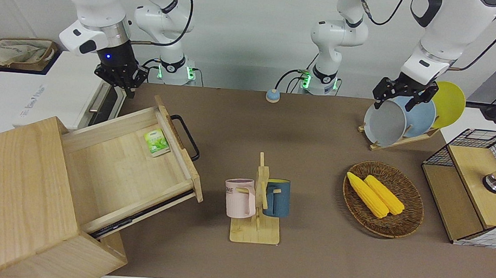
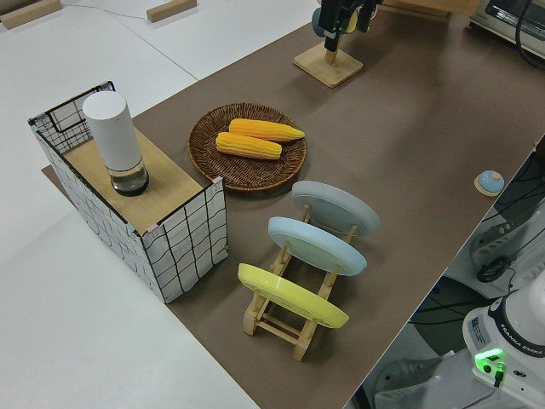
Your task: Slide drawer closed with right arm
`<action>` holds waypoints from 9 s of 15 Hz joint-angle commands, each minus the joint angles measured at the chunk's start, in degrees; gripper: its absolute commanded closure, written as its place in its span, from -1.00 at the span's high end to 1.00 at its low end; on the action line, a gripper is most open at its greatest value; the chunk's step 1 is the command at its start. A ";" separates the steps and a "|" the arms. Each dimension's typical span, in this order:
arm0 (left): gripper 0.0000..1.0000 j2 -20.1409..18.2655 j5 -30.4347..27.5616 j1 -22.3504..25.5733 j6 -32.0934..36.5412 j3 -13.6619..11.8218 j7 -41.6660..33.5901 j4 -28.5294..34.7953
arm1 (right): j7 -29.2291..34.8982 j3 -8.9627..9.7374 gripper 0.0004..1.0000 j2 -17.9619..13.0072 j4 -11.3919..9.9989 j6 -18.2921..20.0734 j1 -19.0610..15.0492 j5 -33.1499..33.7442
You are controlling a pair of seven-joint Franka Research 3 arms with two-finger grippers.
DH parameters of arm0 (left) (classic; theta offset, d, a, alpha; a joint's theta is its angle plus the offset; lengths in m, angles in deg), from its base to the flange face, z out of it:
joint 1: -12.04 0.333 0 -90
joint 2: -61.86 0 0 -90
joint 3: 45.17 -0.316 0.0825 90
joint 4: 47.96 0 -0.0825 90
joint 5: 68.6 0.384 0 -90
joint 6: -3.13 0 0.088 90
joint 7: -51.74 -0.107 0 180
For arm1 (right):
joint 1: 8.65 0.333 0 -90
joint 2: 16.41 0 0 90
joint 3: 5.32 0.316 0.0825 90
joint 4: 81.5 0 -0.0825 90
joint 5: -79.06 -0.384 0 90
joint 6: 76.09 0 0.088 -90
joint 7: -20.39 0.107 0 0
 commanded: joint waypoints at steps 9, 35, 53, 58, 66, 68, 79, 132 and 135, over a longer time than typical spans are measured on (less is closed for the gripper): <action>0.99 0.65 0.98 0.22 1.13 0.37 -0.55 -1.40 | 34.97 1.96 -1.00 -0.49 -0.49 2.01 15.51 2.73; 0.99 0.65 0.98 0.22 1.13 0.37 -0.55 -1.49 | 74.57 -1.03 -1.00 13.76 -7.26 -22.16 15.98 2.39; 0.99 0.65 0.98 0.22 1.13 0.37 -0.55 -1.49 | 65.87 -0.59 -1.00 17.01 -3.31 -28.74 5.35 1.42; 0.99 0.65 0.98 0.22 1.13 0.37 -0.55 -1.49 | 61.14 -0.33 -1.00 17.45 -3.22 -31.65 1.30 -0.06; 0.99 0.65 0.98 0.22 1.13 0.37 -0.55 -1.49 | 49.71 -0.33 -1.00 18.42 -1.55 -32.44 -3.89 -6.13; 0.99 0.65 0.98 0.22 1.13 0.37 -0.55 -1.49 | 47.42 -0.33 -1.00 18.68 -1.55 -32.53 -5.20 -6.23; 0.99 0.65 0.98 0.22 1.13 0.37 -0.55 -1.40 | 42.23 -0.24 -1.00 20.09 0.03 -32.62 -7.41 -7.72; 0.99 0.65 0.98 0.22 1.13 0.37 -0.55 -1.49 | 5.23 -7.71 0.97 1.72 -2.43 -1.68 10.79 2.39; 0.99 0.65 0.98 0.22 1.13 0.37 -0.55 -1.49 | 4.96 -7.80 0.97 1.46 -2.43 -1.60 10.61 0.20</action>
